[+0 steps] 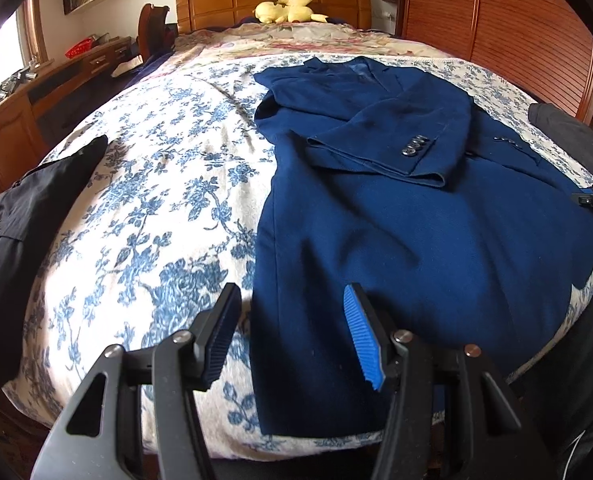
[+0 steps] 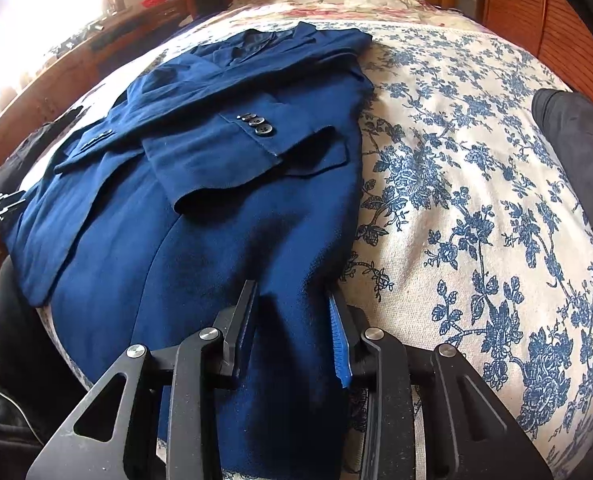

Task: Fold large clothes
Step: 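Grasp the blazer hem with the right tool while the left tool grasps it too, then lift the hem with both tools and fold it up toward the collar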

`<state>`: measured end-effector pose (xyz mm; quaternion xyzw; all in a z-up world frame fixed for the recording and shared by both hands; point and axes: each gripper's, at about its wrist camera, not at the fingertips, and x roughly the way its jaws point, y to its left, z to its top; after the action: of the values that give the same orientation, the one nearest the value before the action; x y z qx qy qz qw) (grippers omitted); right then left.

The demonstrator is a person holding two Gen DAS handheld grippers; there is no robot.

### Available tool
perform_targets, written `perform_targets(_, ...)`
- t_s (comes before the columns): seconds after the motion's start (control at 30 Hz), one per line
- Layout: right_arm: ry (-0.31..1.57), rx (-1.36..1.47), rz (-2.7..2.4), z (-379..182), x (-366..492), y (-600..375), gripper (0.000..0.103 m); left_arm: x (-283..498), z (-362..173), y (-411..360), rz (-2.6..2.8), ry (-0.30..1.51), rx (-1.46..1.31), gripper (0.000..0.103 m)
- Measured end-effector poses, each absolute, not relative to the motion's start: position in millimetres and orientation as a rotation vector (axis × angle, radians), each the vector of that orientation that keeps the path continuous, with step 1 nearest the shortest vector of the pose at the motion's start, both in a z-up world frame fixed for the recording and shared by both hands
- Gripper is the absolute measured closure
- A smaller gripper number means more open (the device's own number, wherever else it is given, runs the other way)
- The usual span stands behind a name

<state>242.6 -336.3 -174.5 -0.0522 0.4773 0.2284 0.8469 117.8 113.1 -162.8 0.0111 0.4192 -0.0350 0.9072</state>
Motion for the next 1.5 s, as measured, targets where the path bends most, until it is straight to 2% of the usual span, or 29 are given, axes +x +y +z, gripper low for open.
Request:
perform_targets(0.53, 0.998, -0.126, 0.462, -180, 244, -332, 0.069, 95, -164, 105, -0.091, 0.857, 0.006, 0.053)
perform_targets(0.67, 0.984, -0.158, 0.439, -179, 241, -327, 0.073, 90, -163, 104, -0.091, 0.865, 0.007, 0.066)
perform_targets(0.7, 0.981, -0.165, 0.438, -178, 240, -325, 0.079, 90, -163, 104, -0.095, 0.870, 0.005, 0.069)
perform_targets(0.77, 0.969, -0.170, 0.445, -176, 239, -322, 0.091, 92, -159, 102, -0.122, 0.881, -0.004, 0.088)
perform_targets(0.87, 0.948, -0.170, 0.450, -171, 239, -319, 0.096, 94, -151, 95, -0.134, 0.875, 0.011, 0.093)
perform_targets(1.13, 0.806, -0.040, 0.510, -115, 242, -323, 0.099, 92, -71, 93, -0.119, 0.675, 0.022, 0.095)
perform_targets(1.5, 0.533, -0.001, 0.589, 16, 192, -315, 0.099, 63, 50, 81, -0.136, 0.464, 0.040, 0.098)
